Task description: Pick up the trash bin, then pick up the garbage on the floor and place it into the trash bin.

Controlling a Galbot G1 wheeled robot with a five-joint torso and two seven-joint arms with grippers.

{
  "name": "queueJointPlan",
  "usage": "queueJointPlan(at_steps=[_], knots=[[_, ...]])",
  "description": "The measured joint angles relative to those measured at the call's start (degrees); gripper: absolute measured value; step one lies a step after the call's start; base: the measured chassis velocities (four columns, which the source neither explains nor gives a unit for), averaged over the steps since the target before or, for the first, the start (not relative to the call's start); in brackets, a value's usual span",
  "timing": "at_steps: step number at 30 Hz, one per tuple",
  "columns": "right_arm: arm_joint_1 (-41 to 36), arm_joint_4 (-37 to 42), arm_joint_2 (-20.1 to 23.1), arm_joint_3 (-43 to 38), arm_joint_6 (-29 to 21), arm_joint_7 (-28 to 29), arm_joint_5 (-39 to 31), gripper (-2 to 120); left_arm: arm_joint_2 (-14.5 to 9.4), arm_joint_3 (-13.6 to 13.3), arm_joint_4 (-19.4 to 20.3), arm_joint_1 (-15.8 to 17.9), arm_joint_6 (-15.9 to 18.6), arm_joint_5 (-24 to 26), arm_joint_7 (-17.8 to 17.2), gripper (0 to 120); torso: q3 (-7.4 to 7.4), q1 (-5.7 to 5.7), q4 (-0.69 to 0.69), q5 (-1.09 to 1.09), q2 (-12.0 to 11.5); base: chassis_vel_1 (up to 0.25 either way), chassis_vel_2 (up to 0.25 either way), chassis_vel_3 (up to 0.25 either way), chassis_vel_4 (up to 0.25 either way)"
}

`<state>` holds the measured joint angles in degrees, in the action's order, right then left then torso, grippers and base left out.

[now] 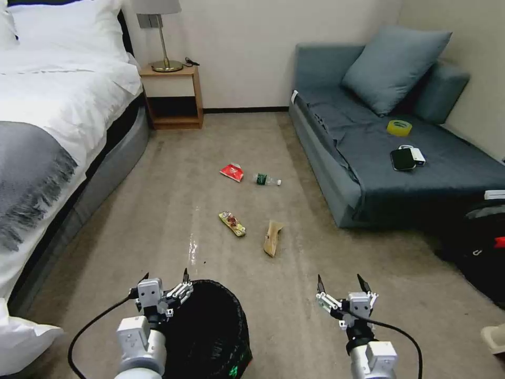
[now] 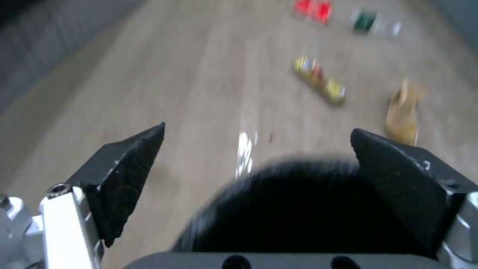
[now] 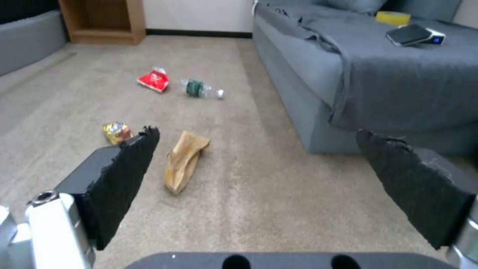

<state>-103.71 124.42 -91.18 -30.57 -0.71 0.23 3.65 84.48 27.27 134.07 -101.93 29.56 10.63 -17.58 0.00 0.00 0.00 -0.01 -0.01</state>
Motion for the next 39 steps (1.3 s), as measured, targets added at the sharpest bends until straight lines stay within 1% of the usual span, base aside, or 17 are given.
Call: queueJointPlan(at_steps=[1,4,10,14,20,23,24,26,27,29,30,34,35,39], knots=[[0.00,0.00,0.00,0.00,0.00,0.00,0.00,100,0.00,0.00,0.00,0.00,0.00,0.00,0.00,100,0.00,0.00,0.00,0.00,0.00,0.000,0.000,0.000,0.000],[-0.13,0.52,0.98,-0.22,-0.04,0.32,-0.80,100,-0.73,0.72,0.51,-1.17,4.15,3.25,-1.14,100,0.00,0.00,0.00,0.00,0.00,0.000,0.000,0.000,0.000],[-0.27,0.67,1.98,-0.36,0.23,0.58,-1.16,100,-0.92,1.28,2.28,-2.30,6.76,4.42,-2.81,100,0.00,0.00,0.00,0.02,0.00,0.000,0.000,0.000,0.000],[-0.04,0.41,2.13,-0.29,0.51,0.79,-1.17,100,-0.66,2.13,2.46,-2.48,7.41,5.60,-3.62,100,0.00,0.00,0.00,0.02,0.01,0.000,0.000,0.000,0.000],[0.51,-0.42,2.22,-0.02,0.83,1.01,-1.14,100,-0.47,3.24,0.55,-1.70,7.50,6.42,-4.13,100,0.00,0.00,0.00,0.01,0.01,0.000,0.000,0.000,0.000],[1.02,-1.21,2.31,0.08,0.93,1.12,-1.14,100,-0.24,3.52,-1.61,-0.12,7.75,7.51,-4.62,100,0.00,0.00,0.00,0.01,0.01,0.000,0.000,0.000,0.000],[1.02,-1.21,2.31,0.08,0.93,1.12,-1.14,100,-0.24,3.52,-1.61,-0.12,7.75,7.51,-4.62,100,0.00,0.00,0.00,0.01,0.01,0.000,0.000,0.000,0.000],[1.27,-1.63,2.42,0.07,0.96,1.18,-1.28,100,-0.25,3.81,-3.43,0.91,7.88,8.22,-4.83,100,0.00,0.00,0.00,0.00,0.01,0.000,0.000,0.000,0.000],[1.27,-1.63,2.42,0.07,0.96,1.18,-1.28,100,-0.25,3.81,-3.43,0.91,7.88,8.22,-4.83,100,0.00,0.00,0.00,0.00,0.01,0.000,0.000,0.000,0.000],[1.61,-2.09,2.59,-0.08,0.96,1.24,-1.51,100,-0.29,3.84,-5.15,1.59,7.88,8.83,-5.12,100,0.00,0.00,0.00,0.01,0.01,0.000,0.000,0.000,0.000],[1.61,-2.09,2.59,-0.08,0.96,1.24,-1.51,100,-0.29,3.84,-5.15,1.59,7.88,8.83,-5.12,100,0.00,0.00,0.00,0.01,0.01,0.000,0.000,0.000,0.000],[2.16,-2.14,2.60,0.10,-0.13,1.53,-3.05,100,-0.26,3.36,-7.75,2.48,8.04,10.29,-5.44,100,0.00,0.00,0.00,0.01,0.01,0.000,0.000,0.000,0.000],[2.16,-2.14,2.60,0.10,-0.13,1.53,-3.05,100,-0.26,3.36,-7.75,2.48,8.04,10.29,-5.44,100,0.00,0.00,0.00,0.01,0.01,0.000,0.000,0.000,0.000],[2.53,-2.17,2.37,0.11,-0.39,1.68,-3.11,100,-0.25,3.27,-9.05,2.61,8.06,11.43,-5.43,95,0.00,0.00,0.00,0.01,0.01,0.000,0.000,0.000,0.000]])
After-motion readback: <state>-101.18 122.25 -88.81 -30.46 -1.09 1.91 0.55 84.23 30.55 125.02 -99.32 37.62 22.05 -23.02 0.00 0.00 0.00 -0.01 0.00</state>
